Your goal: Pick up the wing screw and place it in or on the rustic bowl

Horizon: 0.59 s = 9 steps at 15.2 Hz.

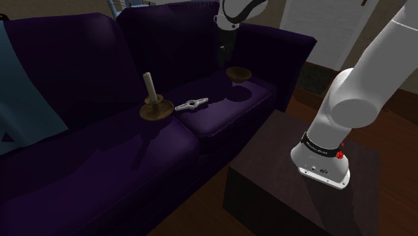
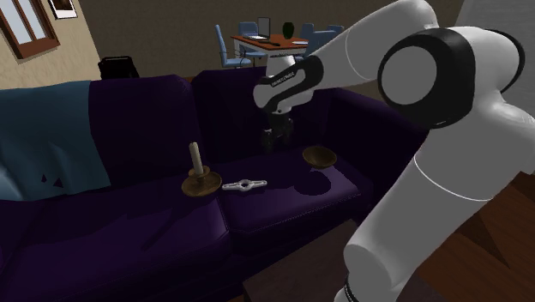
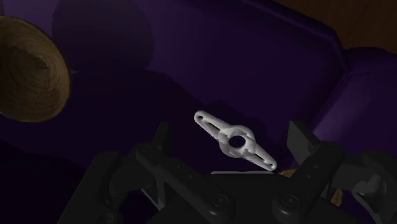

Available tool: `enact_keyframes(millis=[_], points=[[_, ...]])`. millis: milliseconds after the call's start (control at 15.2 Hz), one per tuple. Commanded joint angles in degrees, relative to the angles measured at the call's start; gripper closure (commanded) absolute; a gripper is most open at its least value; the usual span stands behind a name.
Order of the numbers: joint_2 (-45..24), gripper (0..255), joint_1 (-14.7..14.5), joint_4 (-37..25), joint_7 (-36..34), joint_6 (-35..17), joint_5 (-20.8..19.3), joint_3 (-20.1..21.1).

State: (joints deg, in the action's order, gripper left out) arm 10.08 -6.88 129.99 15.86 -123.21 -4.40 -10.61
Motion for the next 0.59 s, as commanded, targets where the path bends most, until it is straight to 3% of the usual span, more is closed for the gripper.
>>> enact_keyframes(millis=[0,528], points=[[-4.73,0,-0.69,-1.96,3.04,-2.55,1.00,-0.18],[-21.69,0,-1.83,-11.69,13.95,-8.63,4.86,1.54]])
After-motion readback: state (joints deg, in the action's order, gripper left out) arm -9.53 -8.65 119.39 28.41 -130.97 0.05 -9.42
